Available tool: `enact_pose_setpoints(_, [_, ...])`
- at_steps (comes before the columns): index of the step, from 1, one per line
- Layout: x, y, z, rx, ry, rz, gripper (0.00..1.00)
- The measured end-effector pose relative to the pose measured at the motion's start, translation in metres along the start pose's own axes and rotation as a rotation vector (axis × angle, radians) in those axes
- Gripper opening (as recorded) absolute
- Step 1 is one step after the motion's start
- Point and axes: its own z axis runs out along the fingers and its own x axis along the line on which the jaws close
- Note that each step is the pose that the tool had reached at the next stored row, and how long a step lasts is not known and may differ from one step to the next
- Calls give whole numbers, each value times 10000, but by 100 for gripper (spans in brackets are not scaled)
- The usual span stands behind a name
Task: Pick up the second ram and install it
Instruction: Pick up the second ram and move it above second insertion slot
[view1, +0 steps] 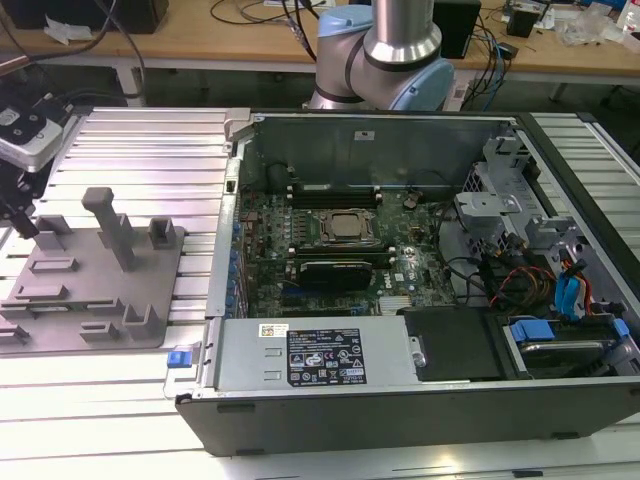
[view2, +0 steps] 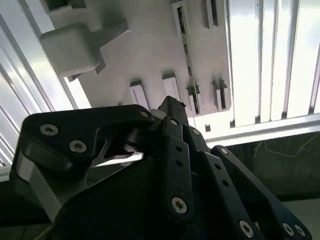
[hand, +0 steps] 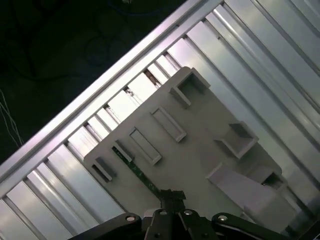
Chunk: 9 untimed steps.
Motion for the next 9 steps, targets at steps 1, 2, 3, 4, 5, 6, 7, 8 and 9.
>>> enact_pose_setpoints(1, [0, 0, 2, -3, 6, -179, 8])
enact_pose_setpoints(2, [0, 0, 6, -10, 19, -637, 8])
enact_pose_setpoints(3, [0, 0, 9, -16, 30, -1001, 8])
enact_pose_setpoints(4, [0, 0, 11, -21, 40, -1295, 8])
enact_pose_setpoints(5, [0, 0, 14, -26, 50, -1585, 8])
enact_pose_setpoints(6, [1, 0, 15, -29, 56, -1759, 8])
enact_pose_setpoints(7, [0, 0, 19, -35, 67, -2113, 8])
enact_pose_setpoints(8, [1, 0, 25, -45, 84, -2603, 8])
enact_pose_setpoints(9, [1, -1, 32, -51, 96, -2919, 8])
